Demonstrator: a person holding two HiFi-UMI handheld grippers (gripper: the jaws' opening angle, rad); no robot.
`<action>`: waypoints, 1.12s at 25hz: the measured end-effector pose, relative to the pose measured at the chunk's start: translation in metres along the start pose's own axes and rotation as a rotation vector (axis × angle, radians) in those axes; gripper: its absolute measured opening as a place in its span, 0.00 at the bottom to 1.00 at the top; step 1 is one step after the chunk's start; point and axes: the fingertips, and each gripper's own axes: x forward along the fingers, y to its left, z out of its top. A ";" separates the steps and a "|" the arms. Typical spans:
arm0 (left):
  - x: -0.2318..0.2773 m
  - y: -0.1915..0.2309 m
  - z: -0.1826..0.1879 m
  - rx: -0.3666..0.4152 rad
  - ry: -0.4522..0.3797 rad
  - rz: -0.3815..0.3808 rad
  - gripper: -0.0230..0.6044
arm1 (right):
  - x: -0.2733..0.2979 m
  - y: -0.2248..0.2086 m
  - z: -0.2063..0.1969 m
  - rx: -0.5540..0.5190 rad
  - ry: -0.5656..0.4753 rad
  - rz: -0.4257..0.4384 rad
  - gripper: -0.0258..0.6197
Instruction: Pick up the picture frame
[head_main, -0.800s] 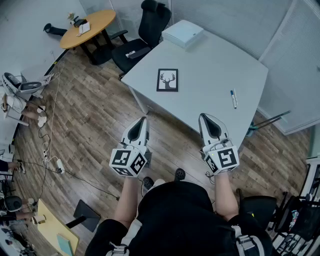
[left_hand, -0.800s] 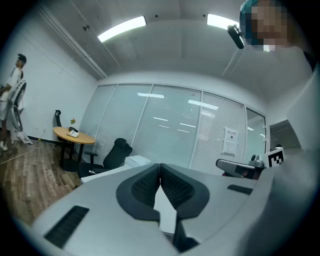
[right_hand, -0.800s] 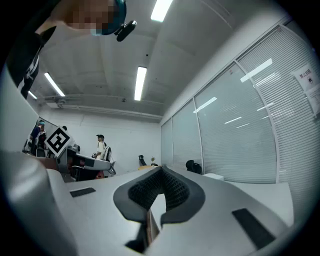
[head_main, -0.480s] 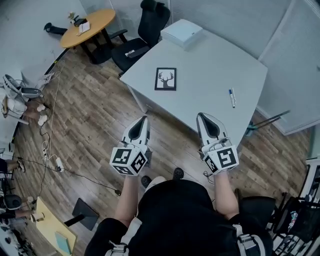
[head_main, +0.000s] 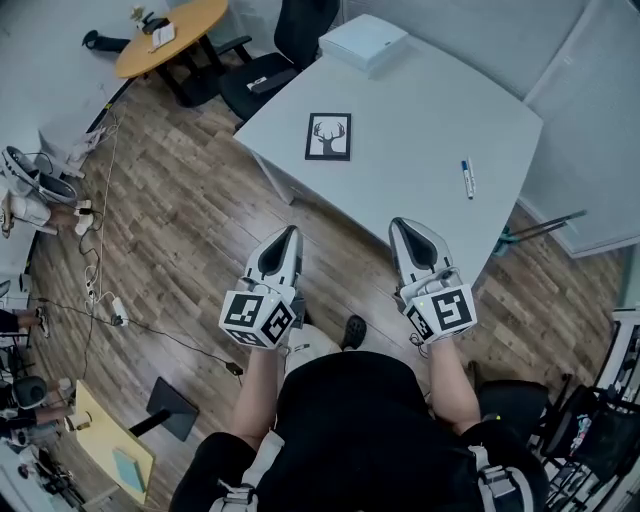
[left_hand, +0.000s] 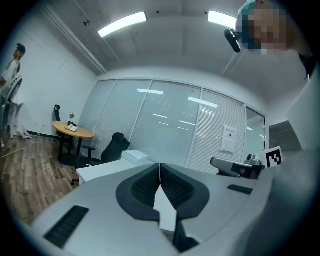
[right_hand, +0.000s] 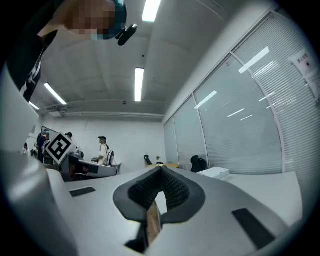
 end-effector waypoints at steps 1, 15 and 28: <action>0.003 0.004 -0.001 -0.001 0.005 -0.001 0.08 | 0.004 0.000 -0.003 0.023 0.000 0.008 0.07; 0.078 0.105 0.016 0.012 0.068 -0.012 0.08 | 0.117 -0.022 -0.021 0.058 0.044 -0.043 0.07; 0.148 0.201 0.051 -0.009 0.093 -0.107 0.08 | 0.228 -0.041 -0.031 0.082 0.074 -0.192 0.07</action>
